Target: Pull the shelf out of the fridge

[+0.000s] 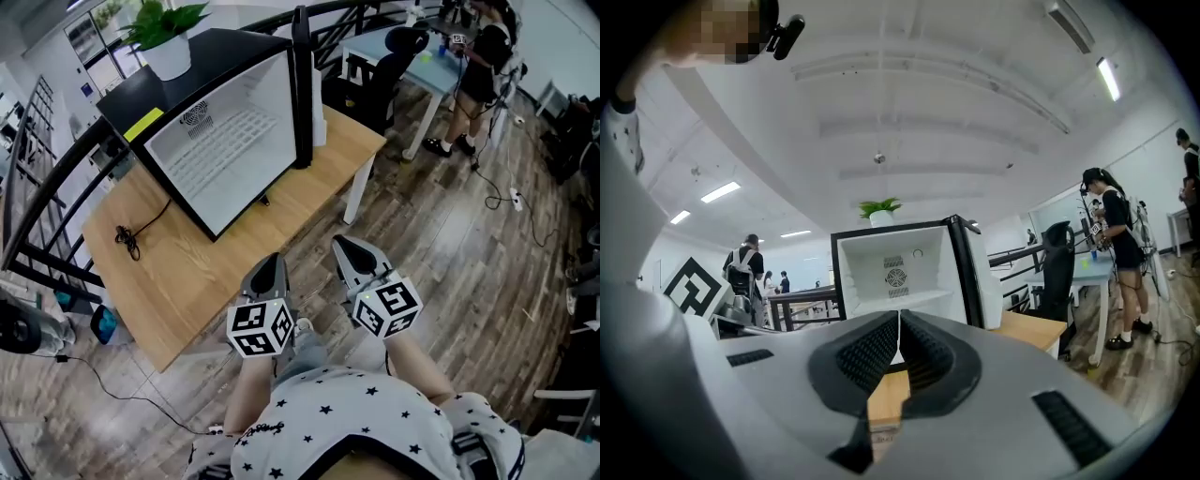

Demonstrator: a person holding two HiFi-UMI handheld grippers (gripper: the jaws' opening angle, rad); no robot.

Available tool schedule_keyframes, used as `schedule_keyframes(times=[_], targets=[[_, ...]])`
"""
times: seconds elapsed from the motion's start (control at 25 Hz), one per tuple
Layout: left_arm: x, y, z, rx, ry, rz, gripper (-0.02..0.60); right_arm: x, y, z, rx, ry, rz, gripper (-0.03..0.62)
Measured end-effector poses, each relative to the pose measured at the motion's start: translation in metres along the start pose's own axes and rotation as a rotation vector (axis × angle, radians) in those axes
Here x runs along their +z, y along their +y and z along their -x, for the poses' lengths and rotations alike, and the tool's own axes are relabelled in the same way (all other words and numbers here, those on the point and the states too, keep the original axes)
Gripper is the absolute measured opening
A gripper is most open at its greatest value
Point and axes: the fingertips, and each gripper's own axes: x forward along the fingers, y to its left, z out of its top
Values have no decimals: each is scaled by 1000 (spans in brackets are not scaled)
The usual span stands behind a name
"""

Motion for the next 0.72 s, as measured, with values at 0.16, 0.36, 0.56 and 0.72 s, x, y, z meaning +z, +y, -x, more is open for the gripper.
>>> schedule_keyframes(times=[0.16, 0.36, 0.56, 0.72], targets=[[10, 19, -18, 8, 5, 3, 8, 3, -1, -30, 33, 12, 2, 21], [23, 45, -42, 9, 3, 0, 8, 7, -6, -69, 46, 13, -6, 21], [38, 75, -64, 11, 0, 0, 8, 11, -7, -111, 57, 18, 1, 21], [47, 93, -79, 10, -4, -2, 8, 12, -9, -138, 66, 25, -10, 21]])
